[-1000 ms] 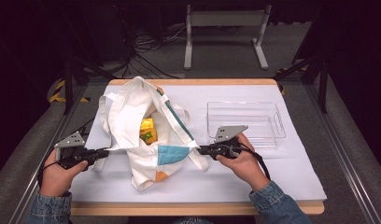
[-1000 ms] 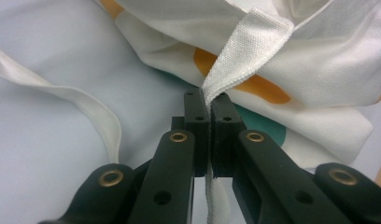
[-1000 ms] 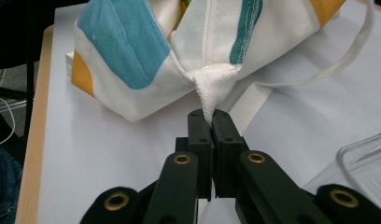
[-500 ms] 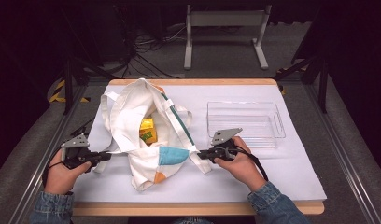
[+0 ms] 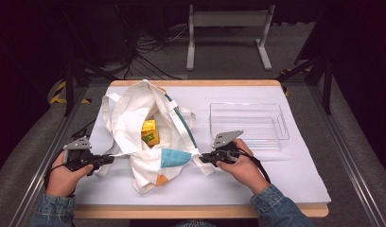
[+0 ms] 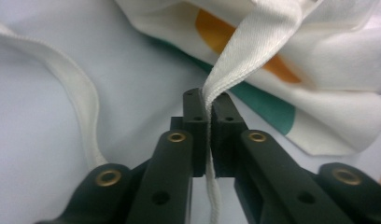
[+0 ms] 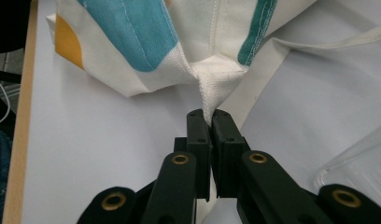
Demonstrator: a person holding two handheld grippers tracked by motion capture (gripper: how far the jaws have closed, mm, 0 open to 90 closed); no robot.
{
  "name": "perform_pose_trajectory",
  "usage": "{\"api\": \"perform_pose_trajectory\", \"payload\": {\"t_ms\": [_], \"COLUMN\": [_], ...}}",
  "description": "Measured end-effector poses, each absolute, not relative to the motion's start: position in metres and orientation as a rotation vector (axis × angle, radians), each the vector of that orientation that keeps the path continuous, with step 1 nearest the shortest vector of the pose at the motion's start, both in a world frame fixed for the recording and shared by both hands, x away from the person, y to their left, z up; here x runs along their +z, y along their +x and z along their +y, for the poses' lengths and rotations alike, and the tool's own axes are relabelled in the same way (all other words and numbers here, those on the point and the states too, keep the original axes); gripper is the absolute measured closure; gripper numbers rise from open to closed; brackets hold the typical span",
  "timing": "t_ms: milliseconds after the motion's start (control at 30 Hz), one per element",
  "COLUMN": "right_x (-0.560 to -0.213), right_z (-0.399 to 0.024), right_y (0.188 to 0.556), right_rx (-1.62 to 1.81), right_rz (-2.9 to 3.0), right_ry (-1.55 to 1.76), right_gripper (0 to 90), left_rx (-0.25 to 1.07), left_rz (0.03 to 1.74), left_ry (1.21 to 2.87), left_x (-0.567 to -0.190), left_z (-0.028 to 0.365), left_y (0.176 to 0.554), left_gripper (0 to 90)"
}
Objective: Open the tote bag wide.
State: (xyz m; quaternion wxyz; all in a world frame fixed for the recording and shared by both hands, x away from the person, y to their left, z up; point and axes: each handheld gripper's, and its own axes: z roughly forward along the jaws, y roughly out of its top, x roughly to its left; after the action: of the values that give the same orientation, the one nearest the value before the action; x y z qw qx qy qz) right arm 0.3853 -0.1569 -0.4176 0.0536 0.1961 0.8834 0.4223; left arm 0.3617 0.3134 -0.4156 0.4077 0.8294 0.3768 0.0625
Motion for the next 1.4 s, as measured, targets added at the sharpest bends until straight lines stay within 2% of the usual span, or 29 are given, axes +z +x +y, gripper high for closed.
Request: {"api": "perform_pose_trajectory", "payload": {"t_ms": [33, 133, 167, 200, 233, 267, 467, 1033, 1167, 1333, 1367, 1400], "right_x": [-0.414, -0.408, -0.408, -0.404, -0.404, -0.4, -0.392, -0.372, -0.369, -0.368, -0.368, -0.368], "right_z": [-0.158, -0.159, -0.159, -0.159, -0.159, -0.159, -0.161, -0.174, -0.175, -0.177, -0.178, -0.178], "right_y": [0.384, 0.383, 0.383, 0.381, 0.381, 0.379, 0.372, 0.36, 0.357, 0.354, 0.354, 0.353], "right_rx": [1.299, 1.333, 1.333, 1.362, 1.362, 1.375, 1.383, 1.423, 1.424, 1.429, 1.427, 1.427], "right_rz": [2.683, 2.686, 2.686, 2.689, 2.689, 2.687, 2.67, 2.539, 2.525, 2.506, 2.506, 2.506], "right_ry": [0.593, 0.597, 0.597, 0.597, 0.597, 0.591, 0.574, 0.574, 0.567, 0.563, 0.565, 0.567], "right_gripper": [85.1, 79.0, 79.0, 72.9, 72.9, 67.9, 58.8, 55.2, 54.9, 54.9, 54.8, 54.8], "left_rx": [0.183, 0.199, 0.199, 0.224, 0.224, 0.251, 0.294, 0.353, 0.396, 0.382, 0.378, 0.369], "left_rz": [0.945, 0.945, 0.945, 0.957, 0.957, 0.958, 0.971, 1.107, 1.159, 1.181, 1.183, 1.18], "left_ry": [2.084, 2.05, 2.05, 2.028, 2.028, 2.022, 1.969, 1.796, 1.812, 1.808, 1.813, 1.817], "left_x": [-0.41, -0.398, -0.398, -0.388, -0.388, -0.377, -0.355, -0.36, -0.368, -0.375, -0.376, -0.377], "left_z": [0.315, 0.319, 0.319, 0.322, 0.322, 0.322, 0.32, 0.3, 0.297, 0.293, 0.292, 0.292], "left_y": [0.36, 0.355, 0.355, 0.35, 0.35, 0.345, 0.338, 0.38, 0.394, 0.408, 0.41, 0.412], "left_gripper": [71.0, 62.5, 60.3, 58.5, 56.5, 54.0, 44.5, 31.1, 30.7, 30.9, 32.0, 37.6]}}
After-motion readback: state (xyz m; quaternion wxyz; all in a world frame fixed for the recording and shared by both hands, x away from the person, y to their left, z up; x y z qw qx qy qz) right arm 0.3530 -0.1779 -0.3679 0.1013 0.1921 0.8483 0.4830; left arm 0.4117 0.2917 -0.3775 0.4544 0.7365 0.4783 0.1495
